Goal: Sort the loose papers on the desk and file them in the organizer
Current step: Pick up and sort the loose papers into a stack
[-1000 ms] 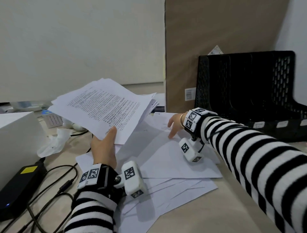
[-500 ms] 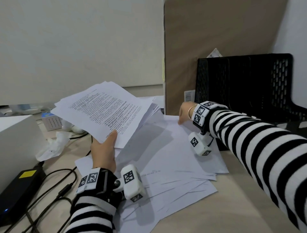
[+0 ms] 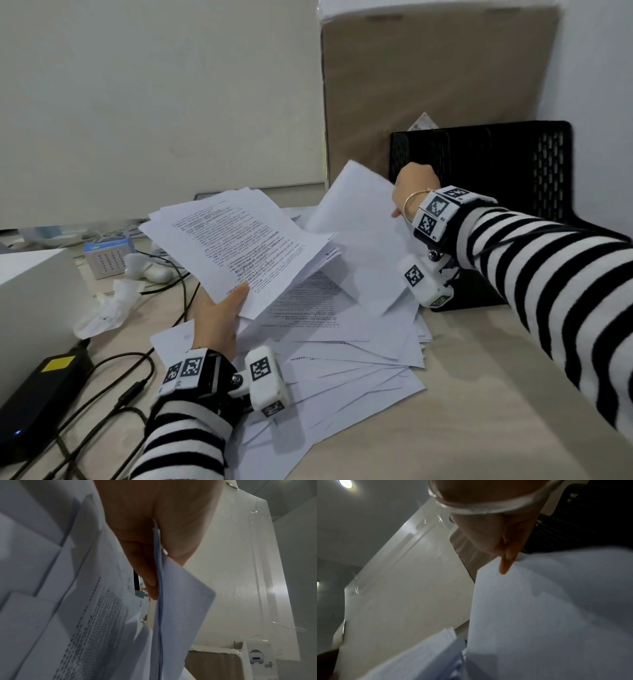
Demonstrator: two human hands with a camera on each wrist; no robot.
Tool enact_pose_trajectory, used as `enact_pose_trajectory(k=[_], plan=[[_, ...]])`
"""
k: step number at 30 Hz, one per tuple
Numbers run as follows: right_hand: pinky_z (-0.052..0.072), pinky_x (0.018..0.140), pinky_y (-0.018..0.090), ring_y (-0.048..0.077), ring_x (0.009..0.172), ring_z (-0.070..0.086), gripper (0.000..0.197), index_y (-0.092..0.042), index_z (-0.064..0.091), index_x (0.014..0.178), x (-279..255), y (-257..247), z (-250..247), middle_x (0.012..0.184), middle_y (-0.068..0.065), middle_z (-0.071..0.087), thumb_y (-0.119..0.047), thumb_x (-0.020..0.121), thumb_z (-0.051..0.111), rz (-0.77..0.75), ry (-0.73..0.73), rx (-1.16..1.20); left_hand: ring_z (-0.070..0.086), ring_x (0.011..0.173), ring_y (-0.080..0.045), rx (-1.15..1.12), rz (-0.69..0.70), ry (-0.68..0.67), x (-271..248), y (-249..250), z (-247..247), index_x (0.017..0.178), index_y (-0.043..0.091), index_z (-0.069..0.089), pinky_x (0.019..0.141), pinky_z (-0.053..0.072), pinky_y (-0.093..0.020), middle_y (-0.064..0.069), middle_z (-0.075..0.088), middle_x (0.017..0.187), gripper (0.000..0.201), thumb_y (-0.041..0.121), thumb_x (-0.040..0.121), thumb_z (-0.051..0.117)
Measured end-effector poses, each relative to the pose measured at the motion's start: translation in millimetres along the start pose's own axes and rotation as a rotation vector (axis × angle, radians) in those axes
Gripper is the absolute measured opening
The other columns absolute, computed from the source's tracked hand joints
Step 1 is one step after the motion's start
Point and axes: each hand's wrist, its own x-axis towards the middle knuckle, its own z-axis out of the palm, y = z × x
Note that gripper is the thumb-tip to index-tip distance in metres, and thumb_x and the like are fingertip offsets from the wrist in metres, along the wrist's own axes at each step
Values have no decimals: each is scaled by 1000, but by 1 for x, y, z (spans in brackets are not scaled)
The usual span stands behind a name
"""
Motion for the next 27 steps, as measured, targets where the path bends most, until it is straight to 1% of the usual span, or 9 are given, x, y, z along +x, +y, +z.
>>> enact_pose_trajectory(k=[2, 5, 7, 10, 12, 14, 18, 22, 27], plan=[[58, 67, 34, 28, 83, 72, 10, 0, 60, 79, 6, 2, -8, 81, 15, 70, -2, 89, 59, -3, 77, 166, 67, 95, -14, 40, -24, -18, 2, -1, -1, 125, 12, 57, 72, 58, -26, -6, 68, 117, 32, 5, 93, 59], [58, 59, 46, 27, 68, 72, 20, -7, 58, 83, 10, 4, -18, 87, 12, 65, -2, 95, 42, -108, 274, 614, 68, 97, -21, 42, -124, -42, 1, -2, -1, 124, 15, 59, 57, 58, -31, -3, 71, 110, 33, 10, 92, 63], [59, 66, 40, 19, 74, 71, 19, -4, 60, 92, 5, 3, -27, 90, 8, 63, -1, 95, 42, -213, 321, 790, 66, 92, -18, 49, -175, -67, -1, 0, 2, 120, 18, 59, 49, 55, -28, -1, 71, 104, 29, 12, 92, 62], [56, 77, 24, 10, 86, 69, 19, -13, 59, 82, -3, 4, -31, 95, 7, 68, -1, 93, 49, -320, 230, 956, 64, 89, -16, 50, -219, -93, -4, 1, 6, 122, 19, 57, 44, 52, -23, 1, 69, 103, 29, 14, 93, 60], [52, 84, 22, 8, 93, 66, 26, -23, 61, 72, -4, 9, -25, 98, 2, 69, -3, 87, 53, -313, 166, 936, 63, 88, -15, 42, -238, -96, -5, 2, 7, 125, 16, 57, 44, 52, -21, 1, 69, 102, 29, 16, 95, 58], [49, 92, 25, 11, 101, 64, 24, -24, 66, 67, -4, 17, -17, 99, -2, 69, -7, 81, 55, -254, 80, 954, 62, 88, -13, 36, -249, -97, -6, 3, 8, 127, 15, 56, 44, 51, -20, 2, 67, 102, 30, 19, 97, 56], [49, 84, 27, 13, 85, 59, 9, -14, 64, 77, -8, 30, 3, 84, 1, 62, -7, 82, 67, -153, -43, 1093, 60, 88, -11, 30, -259, -103, -7, 3, 10, 132, 17, 53, 43, 51, -19, 2, 66, 110, 34, 26, 99, 53], [48, 73, 15, 11, 88, 56, 35, -10, 62, 97, -13, 38, 20, 100, 3, 59, 18, 76, 60, -138, -105, 955, 61, 92, -16, 24, -272, -78, -6, 5, 11, 136, 18, 49, 45, 53, -23, -2, 64, 124, 42, 40, 99, 48], [52, 82, 28, 20, 92, 59, 39, -10, 63, 93, -14, 46, 33, 94, 4, 63, 23, 74, 55, -138, -199, 1021, 60, 89, -10, 87, -268, -106, -7, 9, 12, 130, 23, 53, 42, 51, -25, 5, 65, 110, 47, 54, 98, 37]])
